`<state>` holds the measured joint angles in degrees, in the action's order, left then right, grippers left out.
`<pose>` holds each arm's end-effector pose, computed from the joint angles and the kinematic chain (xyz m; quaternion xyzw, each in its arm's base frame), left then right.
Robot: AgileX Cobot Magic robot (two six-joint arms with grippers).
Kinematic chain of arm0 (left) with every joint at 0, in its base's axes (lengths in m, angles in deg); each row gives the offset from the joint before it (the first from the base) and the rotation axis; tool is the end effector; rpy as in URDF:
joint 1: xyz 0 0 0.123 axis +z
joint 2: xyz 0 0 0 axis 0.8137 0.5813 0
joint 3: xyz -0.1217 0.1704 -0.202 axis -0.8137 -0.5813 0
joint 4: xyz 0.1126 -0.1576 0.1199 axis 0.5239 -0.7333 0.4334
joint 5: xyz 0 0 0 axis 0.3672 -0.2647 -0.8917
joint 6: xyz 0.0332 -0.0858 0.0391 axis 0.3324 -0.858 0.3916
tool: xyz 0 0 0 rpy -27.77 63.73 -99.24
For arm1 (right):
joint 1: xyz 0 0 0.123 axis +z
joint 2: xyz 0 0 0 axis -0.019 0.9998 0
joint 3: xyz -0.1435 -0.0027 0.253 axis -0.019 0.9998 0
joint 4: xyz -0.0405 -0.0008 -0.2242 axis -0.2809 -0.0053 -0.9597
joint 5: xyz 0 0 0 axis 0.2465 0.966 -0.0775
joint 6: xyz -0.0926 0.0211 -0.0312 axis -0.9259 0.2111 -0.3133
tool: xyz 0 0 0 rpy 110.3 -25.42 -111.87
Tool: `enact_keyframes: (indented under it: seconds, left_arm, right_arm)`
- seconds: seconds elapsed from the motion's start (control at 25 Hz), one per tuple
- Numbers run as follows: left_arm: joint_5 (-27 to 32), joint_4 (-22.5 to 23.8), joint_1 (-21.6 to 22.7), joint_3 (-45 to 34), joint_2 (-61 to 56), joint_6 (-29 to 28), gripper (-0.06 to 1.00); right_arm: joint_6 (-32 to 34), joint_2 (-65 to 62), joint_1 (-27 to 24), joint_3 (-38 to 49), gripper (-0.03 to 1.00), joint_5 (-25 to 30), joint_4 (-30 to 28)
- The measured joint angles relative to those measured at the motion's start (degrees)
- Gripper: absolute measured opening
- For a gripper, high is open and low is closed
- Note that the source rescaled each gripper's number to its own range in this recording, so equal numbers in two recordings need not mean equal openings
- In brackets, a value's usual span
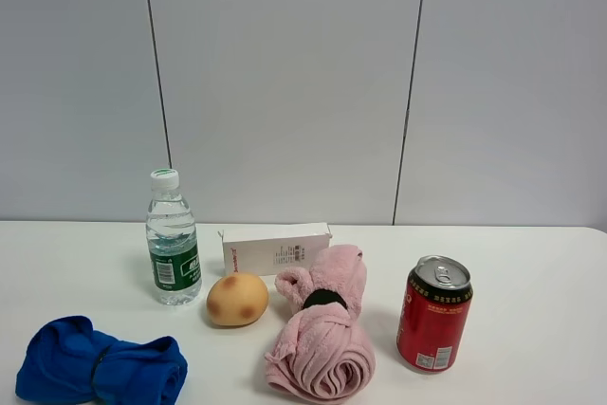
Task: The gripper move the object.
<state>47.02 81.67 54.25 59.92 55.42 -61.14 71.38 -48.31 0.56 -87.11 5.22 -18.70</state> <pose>-0.0151 0.0001 0.2652 0.0138 0.8667 0.0062 0.4986 -0.0135 -0.0045 0.2622 0.0147 0.8746 -0.0014 0.4846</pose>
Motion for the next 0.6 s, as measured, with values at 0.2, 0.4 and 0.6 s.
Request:
enact_keyframes:
  seconds: [0.2,0.4,0.6]
  left_arm:
    - [0.00,0.00,0.00,0.00,0.00,0.00,1.00]
    - [0.00,0.00,0.00,0.00,0.00,0.00,1.00]
    - [0.00,0.00,0.00,0.00,0.00,0.00,1.00]
  right_arm:
    - [0.00,0.00,0.00,0.00,0.86,0.00,0.00]
    - [0.00,0.00,0.00,0.00,0.86,0.00,0.00]
    - [0.00,0.00,0.00,0.00,0.86,0.00,0.00]
